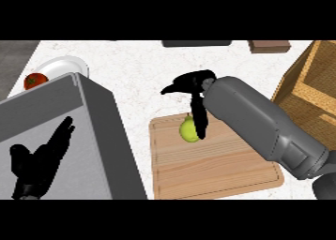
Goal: Pick the pear from the cutting board and place it in the basket
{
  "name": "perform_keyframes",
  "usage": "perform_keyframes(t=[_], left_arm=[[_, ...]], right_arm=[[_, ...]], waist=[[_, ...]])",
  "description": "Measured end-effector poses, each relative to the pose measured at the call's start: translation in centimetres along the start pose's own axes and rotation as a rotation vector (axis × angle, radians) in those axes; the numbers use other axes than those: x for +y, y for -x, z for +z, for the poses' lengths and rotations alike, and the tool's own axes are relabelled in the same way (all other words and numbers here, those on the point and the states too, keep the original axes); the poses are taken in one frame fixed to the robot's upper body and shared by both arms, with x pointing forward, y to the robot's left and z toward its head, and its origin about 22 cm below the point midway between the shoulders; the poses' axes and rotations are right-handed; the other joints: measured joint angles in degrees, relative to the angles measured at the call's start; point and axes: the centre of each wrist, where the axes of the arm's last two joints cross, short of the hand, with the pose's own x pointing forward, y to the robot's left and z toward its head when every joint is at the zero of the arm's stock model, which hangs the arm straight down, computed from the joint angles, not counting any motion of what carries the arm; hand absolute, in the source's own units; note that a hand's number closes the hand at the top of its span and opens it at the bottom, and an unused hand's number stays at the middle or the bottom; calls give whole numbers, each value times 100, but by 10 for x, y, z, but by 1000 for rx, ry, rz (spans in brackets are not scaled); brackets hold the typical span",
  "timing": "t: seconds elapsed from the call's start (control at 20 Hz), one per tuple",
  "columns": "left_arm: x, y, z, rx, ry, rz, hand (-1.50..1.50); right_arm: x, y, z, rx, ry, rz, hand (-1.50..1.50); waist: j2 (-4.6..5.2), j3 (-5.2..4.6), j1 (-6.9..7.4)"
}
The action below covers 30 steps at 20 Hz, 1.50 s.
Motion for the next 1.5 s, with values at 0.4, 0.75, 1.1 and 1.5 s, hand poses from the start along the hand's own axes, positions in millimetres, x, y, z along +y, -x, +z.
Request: perform_keyframes(t=[0.4, 0.75, 1.1, 1.5], left_arm=[[0, 0, -1, -2, 9, -2, 0], [0, 0, -1, 8, 7, 2, 0], [1, 0, 0, 9, 6, -7, 0], [-2, 1, 0, 10, 2, -11, 0]], right_arm=[[17, -1, -17, 22, -33, 38, -150], [34, 6, -31, 66, -77, 60, -150], [45, 11, -40, 65, -79, 60, -150], [56, 11, -48, 44, -63, 83, 150]], waist=[[0, -5, 12], [-7, -7, 6], [-12, -17, 11], [-21, -15, -10]])
